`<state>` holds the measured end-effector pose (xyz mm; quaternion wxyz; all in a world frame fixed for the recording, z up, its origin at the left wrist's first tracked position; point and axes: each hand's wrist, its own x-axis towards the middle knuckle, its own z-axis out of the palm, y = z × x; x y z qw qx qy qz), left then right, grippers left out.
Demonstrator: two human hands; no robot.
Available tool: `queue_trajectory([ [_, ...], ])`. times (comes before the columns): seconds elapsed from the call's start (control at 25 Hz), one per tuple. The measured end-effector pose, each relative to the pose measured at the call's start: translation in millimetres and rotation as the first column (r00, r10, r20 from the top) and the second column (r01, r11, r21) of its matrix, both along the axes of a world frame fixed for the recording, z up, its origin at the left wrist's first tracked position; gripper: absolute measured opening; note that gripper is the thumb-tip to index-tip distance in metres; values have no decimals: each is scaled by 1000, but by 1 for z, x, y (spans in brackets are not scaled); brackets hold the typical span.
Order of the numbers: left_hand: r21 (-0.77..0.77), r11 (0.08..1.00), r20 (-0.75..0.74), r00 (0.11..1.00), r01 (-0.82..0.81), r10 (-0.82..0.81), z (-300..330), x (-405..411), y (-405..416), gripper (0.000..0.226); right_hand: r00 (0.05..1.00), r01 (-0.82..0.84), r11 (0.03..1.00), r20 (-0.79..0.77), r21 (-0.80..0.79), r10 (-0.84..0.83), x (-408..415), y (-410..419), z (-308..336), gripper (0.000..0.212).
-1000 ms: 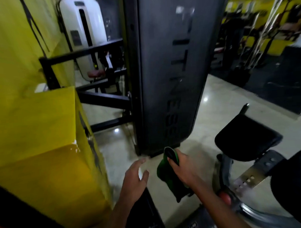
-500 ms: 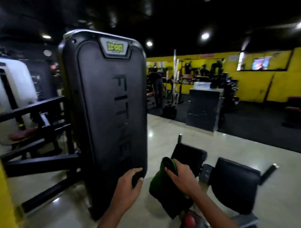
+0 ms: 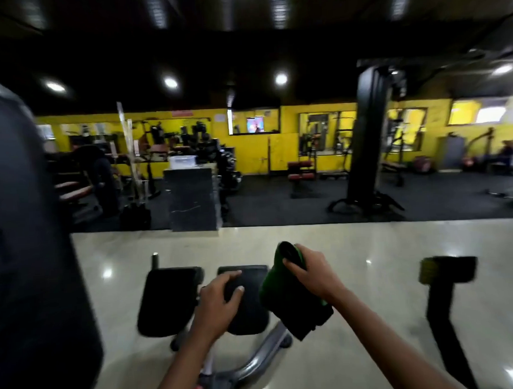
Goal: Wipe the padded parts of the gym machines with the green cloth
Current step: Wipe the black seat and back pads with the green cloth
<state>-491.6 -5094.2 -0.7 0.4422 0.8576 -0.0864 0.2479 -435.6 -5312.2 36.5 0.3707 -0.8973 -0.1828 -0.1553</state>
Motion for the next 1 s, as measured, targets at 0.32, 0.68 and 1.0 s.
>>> queue_trajectory([
  [0.32, -15, 967, 54, 966, 255, -254, 7, 66, -170, 25, 964, 265, 964, 16, -20, -265, 2, -176, 17, 18],
  [0.68, -47, 899, 37, 900, 435, -433, 2, 138, -321, 25, 918, 396, 917, 16, -44, -396, 23, -316, 21, 18],
  [1.0, -65, 836, -43, 836, 544, -547, -16, 210, -399, 27, 863, 505, 863, -28, 2, -505, 69, -386, 1, 19],
])
